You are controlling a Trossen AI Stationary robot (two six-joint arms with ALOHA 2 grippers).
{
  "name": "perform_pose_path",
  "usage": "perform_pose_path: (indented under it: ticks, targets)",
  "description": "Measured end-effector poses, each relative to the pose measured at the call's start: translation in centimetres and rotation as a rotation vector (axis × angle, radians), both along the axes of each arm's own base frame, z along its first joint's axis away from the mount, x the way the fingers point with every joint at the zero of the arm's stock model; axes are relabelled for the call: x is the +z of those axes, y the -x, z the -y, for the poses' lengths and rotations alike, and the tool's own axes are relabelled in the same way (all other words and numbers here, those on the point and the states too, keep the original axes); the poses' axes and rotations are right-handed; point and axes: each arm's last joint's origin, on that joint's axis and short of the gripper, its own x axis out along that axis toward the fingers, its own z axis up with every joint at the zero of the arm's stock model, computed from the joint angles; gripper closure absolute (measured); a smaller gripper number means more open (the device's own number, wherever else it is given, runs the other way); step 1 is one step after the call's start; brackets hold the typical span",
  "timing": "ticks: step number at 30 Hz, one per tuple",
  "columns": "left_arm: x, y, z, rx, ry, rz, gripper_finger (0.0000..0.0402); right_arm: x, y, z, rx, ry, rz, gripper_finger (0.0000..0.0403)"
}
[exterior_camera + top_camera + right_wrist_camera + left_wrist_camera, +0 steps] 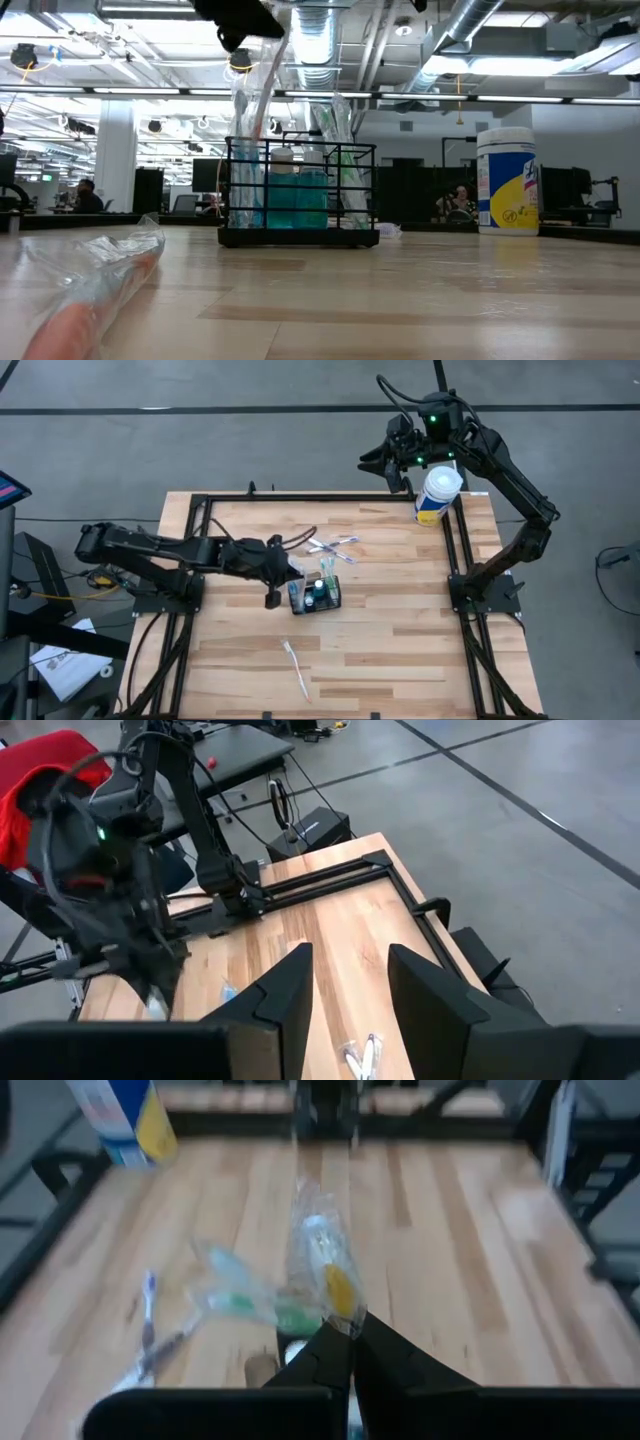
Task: Pick & Place toothbrushing station
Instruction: Put the left orange toothbrush into the mesh organizer
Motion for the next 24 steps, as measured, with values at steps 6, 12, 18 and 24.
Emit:
perform_pose_path:
  ticks: [6, 12, 18, 24]
  targets:
    - [1.9, 1.4, -1.2, 0.050, 0.019, 0.088, 0.0401, 0.1, -0.1, 0.0, 0.002, 0.006, 0.010, 0.0280]
    - [1.0, 1.2, -1.3, 0.022, 0.037, 0.043, 0.0401, 0.2, -0.1, 0.0, 0.003, 0.011, 0.019, 0.0279]
    - [-0.6, 1.3, -0.6, -0.003, 0.072, -0.014, 0.0401, 0.0, 0.0, 0.0, 0.003, -0.002, 0.000, 0.0279]
    - [-1.8, 1.6, -0.2, 0.003, 0.058, -0.037, 0.0401, 0.0, 0.0, 0.0, 0.003, -0.003, -0.001, 0.0279]
